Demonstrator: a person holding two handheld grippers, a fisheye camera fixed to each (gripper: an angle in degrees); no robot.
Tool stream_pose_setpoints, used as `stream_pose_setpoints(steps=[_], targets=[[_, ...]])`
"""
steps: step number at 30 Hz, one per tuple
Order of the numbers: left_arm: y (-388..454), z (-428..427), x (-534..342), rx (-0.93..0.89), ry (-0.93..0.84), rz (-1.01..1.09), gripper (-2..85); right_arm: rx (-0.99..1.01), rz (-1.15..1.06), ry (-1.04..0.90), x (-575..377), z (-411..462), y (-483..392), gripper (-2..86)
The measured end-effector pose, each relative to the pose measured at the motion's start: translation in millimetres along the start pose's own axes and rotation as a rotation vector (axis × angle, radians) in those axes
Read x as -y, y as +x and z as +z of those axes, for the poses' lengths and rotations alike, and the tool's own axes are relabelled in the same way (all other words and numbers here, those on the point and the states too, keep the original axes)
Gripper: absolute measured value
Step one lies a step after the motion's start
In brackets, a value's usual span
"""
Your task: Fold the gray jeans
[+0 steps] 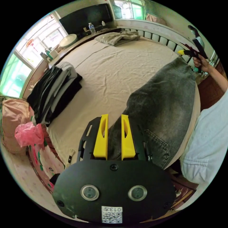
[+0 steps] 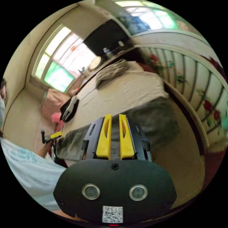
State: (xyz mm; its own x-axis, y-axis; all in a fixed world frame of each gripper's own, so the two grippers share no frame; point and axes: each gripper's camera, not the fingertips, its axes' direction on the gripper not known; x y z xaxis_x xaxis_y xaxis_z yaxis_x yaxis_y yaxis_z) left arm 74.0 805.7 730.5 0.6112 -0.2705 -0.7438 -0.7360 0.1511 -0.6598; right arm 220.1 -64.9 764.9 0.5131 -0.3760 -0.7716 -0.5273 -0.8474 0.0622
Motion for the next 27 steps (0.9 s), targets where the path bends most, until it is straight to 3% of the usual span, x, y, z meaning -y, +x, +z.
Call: stream_pose_setpoints(steps=[2, 6, 11, 15, 19, 24, 27], targets=[[9.6, 17.1, 5.4, -0.115, -0.065, 0.092, 5.6, 0.066, -0.229, -0.129, 34.0, 68.7, -47.8, 7.5], [25.8, 18.8, -4.5, -0.107, -0.11, 0.163, 1.1, 0.162, -0.618, -0.383, 66.7, 200.0, -144.8, 7.7], [61.4, -25.2, -40.0, 0.078, 0.017, 0.184, 0.0, 0.163, -0.783, -0.67, 50.9, 292.4, -201.2, 2.6], [90.4, -39.0, -72.4, 0.138, 0.053, 0.15, -0.1, 0.15, -0.939, -0.588, 14.7, 276.1, -231.2, 1.3], [112.9, -25.1, -103.3, 0.116, -0.003, 0.095, -0.1, 0.253, -0.932, -0.807, -24.5, 294.6, -237.8, 1.3], [115.5, -32.8, -122.0, 0.103, 0.036, 0.015, -0.1, 0.177, -0.798, -0.498, 17.6, 293.4, -243.9, 6.6], [114.4, -35.4, -125.5, 0.098, 0.037, 0.013, -0.1, 0.032, -1.034, -0.401, 20.8, 325.8, -274.6, 9.7]])
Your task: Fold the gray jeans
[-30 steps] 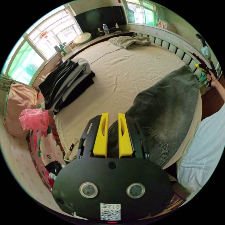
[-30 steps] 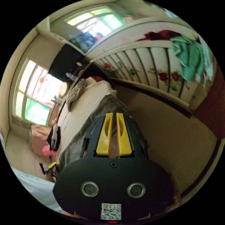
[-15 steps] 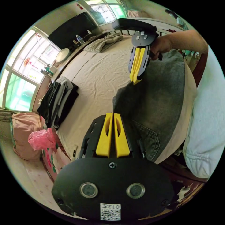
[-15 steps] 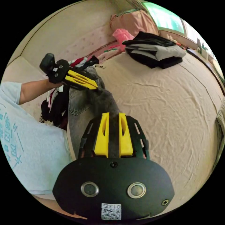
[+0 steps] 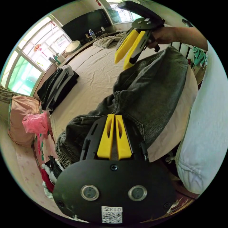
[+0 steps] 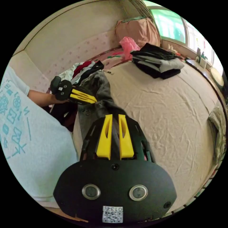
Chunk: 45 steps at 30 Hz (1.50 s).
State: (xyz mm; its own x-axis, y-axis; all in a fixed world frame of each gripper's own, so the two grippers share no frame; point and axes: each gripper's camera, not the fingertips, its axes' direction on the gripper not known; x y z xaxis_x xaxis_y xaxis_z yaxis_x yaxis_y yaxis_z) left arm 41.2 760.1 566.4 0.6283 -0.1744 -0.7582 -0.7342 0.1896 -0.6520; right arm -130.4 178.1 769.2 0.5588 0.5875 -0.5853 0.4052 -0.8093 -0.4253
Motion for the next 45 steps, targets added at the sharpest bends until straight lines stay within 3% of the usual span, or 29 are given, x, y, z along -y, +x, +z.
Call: stream_pose_setpoints(steps=[6, 8, 11, 13, 16, 19, 21, 25, 27, 31, 34, 38, 42, 45], targets=[[-9.5, -10.6, -1.3, -0.005, 0.028, -0.003, -0.2, -0.104, -0.531, -0.204, 52.0, 94.1, -43.2, 5.9], [-13.0, -13.5, -1.7, -0.007, 0.036, 0.001, -0.2, -0.104, -0.578, -0.215, 62.8, 107.4, -41.3, 3.9], [-18.3, -20.5, -4.9, -0.002, 0.045, -0.006, -0.3, -0.004, -0.505, -0.241, 84.8, 108.0, -19.8, 2.4], [-24.9, -25.8, -12.2, 0.064, 0.027, -0.066, -0.3, 0.044, -0.351, -0.204, 95.8, 99.2, 13.6, 1.8], [-46.1, -22.4, -39.2, 0.122, -0.041, -0.203, -0.4, 0.279, 0.028, -0.159, 99.4, 99.8, 96.4, 1.0], [-67.6, 13.9, -67.1, 0.126, -0.28, -0.277, -0.4, 0.379, 0.273, -0.167, 88.7, 128.2, 148.0, 0.5], [-77.3, 22.8, -86.9, 0.054, -0.229, -0.338, -0.4, 0.446, 0.384, -0.189, 80.3, 147.3, 171.7, 0.3], [-88.8, 21.4, -100.3, 0.006, -0.201, -0.388, -0.4, 0.394, 0.396, -0.191, 76.8, 140.6, 180.3, 0.2], [-91.0, 15.9, -102.5, 0.016, -0.209, -0.424, -0.4, 0.237, 0.363, -0.196, 72.9, 118.1, 180.8, 0.2], [-99.1, -12.4, -105.7, 0.074, -0.069, -0.493, -0.4, 0.237, 0.205, -0.036, 80.6, 72.8, 142.6, 0.1], [-104.1, 17.2, -100.3, 0.051, -0.201, -0.439, -0.4, 0.226, 0.04, -0.009, 96.1, 78.8, 86.6, 0.0], [-114.8, 43.4, -108.2, -0.009, -0.211, -0.43, -0.5, 0.035, -0.034, -0.227, 106.8, 136.1, 53.5, -0.1], [-124.0, 42.4, -102.3, -0.044, -0.21, -0.532, -0.4, 0.074, 0.214, -0.126, 91.5, 104.5, 93.9, 0.0], [-113.6, 26.4, -81.0, -0.056, -0.069, -0.479, -0.4, 0.043, 0.218, -0.003, 63.8, 45.3, 85.8, 0.1]])
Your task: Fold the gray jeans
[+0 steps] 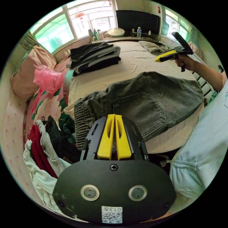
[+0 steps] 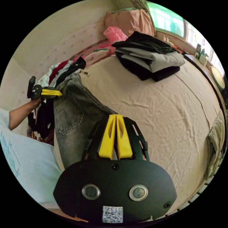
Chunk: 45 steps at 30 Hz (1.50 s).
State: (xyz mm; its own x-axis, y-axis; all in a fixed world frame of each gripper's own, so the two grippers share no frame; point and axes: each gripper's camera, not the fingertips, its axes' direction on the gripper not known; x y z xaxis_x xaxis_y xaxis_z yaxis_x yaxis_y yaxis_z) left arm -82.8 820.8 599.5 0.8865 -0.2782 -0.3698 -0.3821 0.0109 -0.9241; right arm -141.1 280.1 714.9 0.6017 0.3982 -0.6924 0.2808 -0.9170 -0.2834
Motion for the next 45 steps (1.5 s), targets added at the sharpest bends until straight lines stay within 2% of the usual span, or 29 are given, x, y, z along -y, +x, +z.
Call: stream_pose_setpoints(steps=[3, 5, 7, 9, 10, 11, 12, 14, 16, 19, 20, 22, 24, 27, 28, 29, 31, 34, 37, 40, 45], targets=[[33.5, 5.6, 25.8, -0.01, 0.095, 0.104, -0.4, -0.127, 0.015, 0.065, -40.5, -34.8, -27.2, 0.1], [64.4, 29.4, 55.0, -0.033, 0.11, 0.211, -0.4, -0.099, -0.02, 0.028, -57.7, -31.2, -51.9, 0.0], [84.9, 46.1, 76.0, -0.037, 0.123, 0.293, -0.4, -0.17, -0.014, -0.037, -70.1, -15.2, -73.2, -0.1], [98.8, 67.7, 94.0, 0.021, 0.077, 0.367, -0.4, -0.322, 0.058, -0.053, -84.1, 2.3, -81.0, -0.1], [100.6, 89.7, 103.0, 0.08, -0.017, 0.388, -0.4, -0.362, 0.074, -0.066, -87.3, 6.3, -78.9, -0.1], [96.3, 102.4, 104.5, 0.089, -0.022, 0.417, -0.4, -0.396, 0.106, -0.128, -93.8, 13.6, -69.8, -0.1], [90.7, 103.2, 103.8, 0.082, 0.006, 0.396, -0.4, -0.344, 0.188, -0.132, -102.0, 9.0, -56.3, -0.1], [69.7, 111.2, 110.4, 0.006, -0.048, 0.295, -0.4, -0.315, 0.34, -0.119, -117.4, -12.4, -39.7, 0.0], [66.3, 106.1, 112.6, -0.016, -0.039, 0.286, -0.4, -0.321, 0.391, -0.022, -137.3, -47.4, -43.2, 0.1], [81.8, 88.9, 108.5, -0.163, 0.072, 0.358, -0.3, -0.35, 0.393, 0.0, -176.6, -91.0, -68.9, 0.3], [95.1, 87.7, 106.8, -0.25, 0.088, 0.397, -0.3, -0.35, 0.403, -0.018, -193.4, -99.6, -81.0, 0.3], [122.2, 91.6, 103.7, -0.307, 0.083, 0.498, -0.3, -0.36, 0.412, -0.056, -216.2, -105.7, -99.6, 0.4], [146.1, 102.8, 99.9, -0.274, 0.067, 0.579, -0.3, -0.441, 0.464, -0.083, -243.9, -107.8, -118.5, 0.4], [165.0, 137.9, 94.6, -0.344, -0.055, 0.659, -0.3, -0.485, 0.551, -0.18, -280.9, -101.9, -123.2, 0.2], [163.3, 145.8, 90.0, -0.345, -0.005, 0.668, -0.4, -0.487, 0.558, -0.209, -289.0, -100.0, -122.9, 0.1], [159.4, 154.4, 92.1, -0.372, -0.007, 0.648, -0.4, -0.506, 0.552, -0.147, -303.6, -109.1, -128.2, 0.1], [161.5, 164.8, 104.1, -0.383, -0.074, 0.658, -0.4, -0.505, 0.611, -0.185, -319.3, -125.7, -127.7, 0.0], [171.1, 159.9, 114.6, -0.382, 0.051, 0.71, -0.4, -0.544, 0.7, -0.055, -343.5, -172.6, -137.8, 0.0], [192.5, 193.2, 123.6, -0.332, -0.033, 0.787, -0.4, -0.594, 0.696, -0.012, -366.8, -191.1, -144.6, 0.0], [193.0, 217.9, 127.7, -0.353, -0.031, 0.759, -0.4, -0.545, 0.746, -0.095, -402.4, -191.3, -133.4, 0.0], [211.5, 237.7, 150.8, -0.263, -0.127, 0.804, -0.4, -0.503, 0.892, 0.058, -476.3, -271.4, -128.1, 0.6]])
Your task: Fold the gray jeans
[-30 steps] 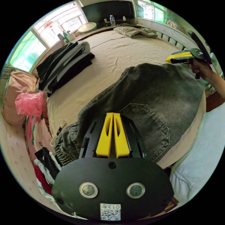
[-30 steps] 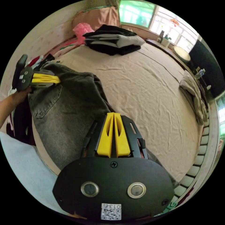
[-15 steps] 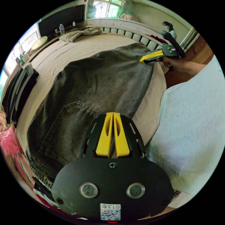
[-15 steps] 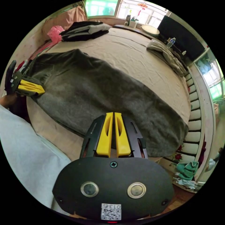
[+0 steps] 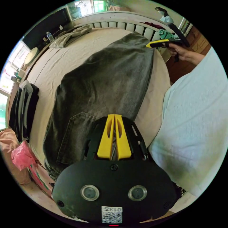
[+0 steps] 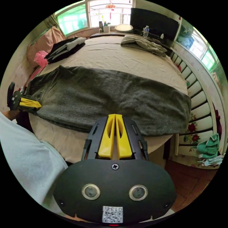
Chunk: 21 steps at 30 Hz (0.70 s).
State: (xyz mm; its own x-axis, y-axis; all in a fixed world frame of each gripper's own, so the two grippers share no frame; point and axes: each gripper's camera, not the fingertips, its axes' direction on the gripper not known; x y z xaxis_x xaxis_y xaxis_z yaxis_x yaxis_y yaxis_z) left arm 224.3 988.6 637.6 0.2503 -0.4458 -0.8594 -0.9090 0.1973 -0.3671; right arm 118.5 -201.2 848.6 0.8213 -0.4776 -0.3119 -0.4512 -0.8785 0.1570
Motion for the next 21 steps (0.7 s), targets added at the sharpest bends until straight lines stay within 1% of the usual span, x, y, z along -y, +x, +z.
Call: stream_pose_setpoints(steps=[1, 2, 4, 6, 7, 8, 9, 10, 11, 12, 13, 14, 15, 16, 17, 19, 21], targets=[[-5.5, -3.3, 11.8, 0.01, 0.035, -0.006, -0.4, 0.0, 0.033, 0.035, -3.8, -10.0, 13.8, 0.8], [-10.8, -9.2, 28.3, 0.023, 0.108, -0.012, -0.4, -0.004, 0.11, 0.076, -11.4, -26.6, 45.8, 1.4], [-16.2, -7.4, 67.7, 0.028, 0.156, 0.018, -0.4, -0.002, 0.233, 0.104, -23.1, -43.6, 97.7, 3.4], [-16.2, 3.2, 116.1, 0.022, 0.191, 0.075, -0.4, 0.076, 0.437, 0.15, -44.7, -56.6, 173.1, 6.9], [-13.8, 11.0, 148.9, 0.002, 0.234, 0.115, -0.4, 0.109, 0.501, 0.167, -51.6, -58.9, 192.3, 7.4], [-11.1, 20.8, 180.8, -0.028, 0.259, 0.153, -0.4, 0.2, 0.622, 0.213, -67.3, -62.5, 229.7, 8.1], [-10.1, 28.7, 196.0, -0.032, 0.244, 0.163, -0.4, 0.287, 0.728, 0.264, -84.8, -64.4, 264.2, 8.7], [-8.6, 51.6, 221.9, -0.023, 0.154, 0.186, -0.3, 0.322, 0.781, 0.283, -94.0, -64.9, 281.0, 8.9], [-8.1, 82.5, 239.2, -0.009, -0.009, 0.215, -0.3, 0.363, 0.856, 0.313, -110.3, -65.9, 308.7, 9.6], [-10.4, 80.2, 240.5, -0.007, 0.083, 0.22, -0.3, 0.392, 0.899, 0.331, -124.0, -66.8, 332.2, 10.5], [-20.2, 83.8, 243.9, -0.003, 0.081, 0.175, -0.3, 0.406, 0.914, 0.334, -129.7, -67.0, 342.8, 11.2], [-29.0, 86.2, 252.7, -0.064, 0.017, 0.175, -0.2, 0.44, 0.933, 0.342, -139.3, -67.0, 361.7, 12.6], [-32.2, 83.1, 257.5, -0.094, 0.037, 0.186, -0.2, 0.489, 0.944, 0.358, -147.5, -66.0, 378.1, 14.1], [-37.2, 73.4, 270.0, -0.1, 0.126, 0.19, 0.0, 0.52, 0.952, 0.366, -151.2, -64.8, 385.8, 14.8], [-40.8, 68.1, 290.4, -0.063, 0.191, 0.197, 0.2, 0.581, 0.975, 0.377, -158.3, -61.1, 400.2, 15.7], [-46.3, 70.4, 330.9, -0.061, 0.278, 0.227, 0.7, 0.653, 1.004, 0.398, -167.9, -55.5, 418.4, 16.7], [-52.3, 82.8, 377.2, -0.112, 0.343, 0.266, 2.1, 0.74, 1.017, 0.395, -176.4, -47.1, 436.5, 17.2]])
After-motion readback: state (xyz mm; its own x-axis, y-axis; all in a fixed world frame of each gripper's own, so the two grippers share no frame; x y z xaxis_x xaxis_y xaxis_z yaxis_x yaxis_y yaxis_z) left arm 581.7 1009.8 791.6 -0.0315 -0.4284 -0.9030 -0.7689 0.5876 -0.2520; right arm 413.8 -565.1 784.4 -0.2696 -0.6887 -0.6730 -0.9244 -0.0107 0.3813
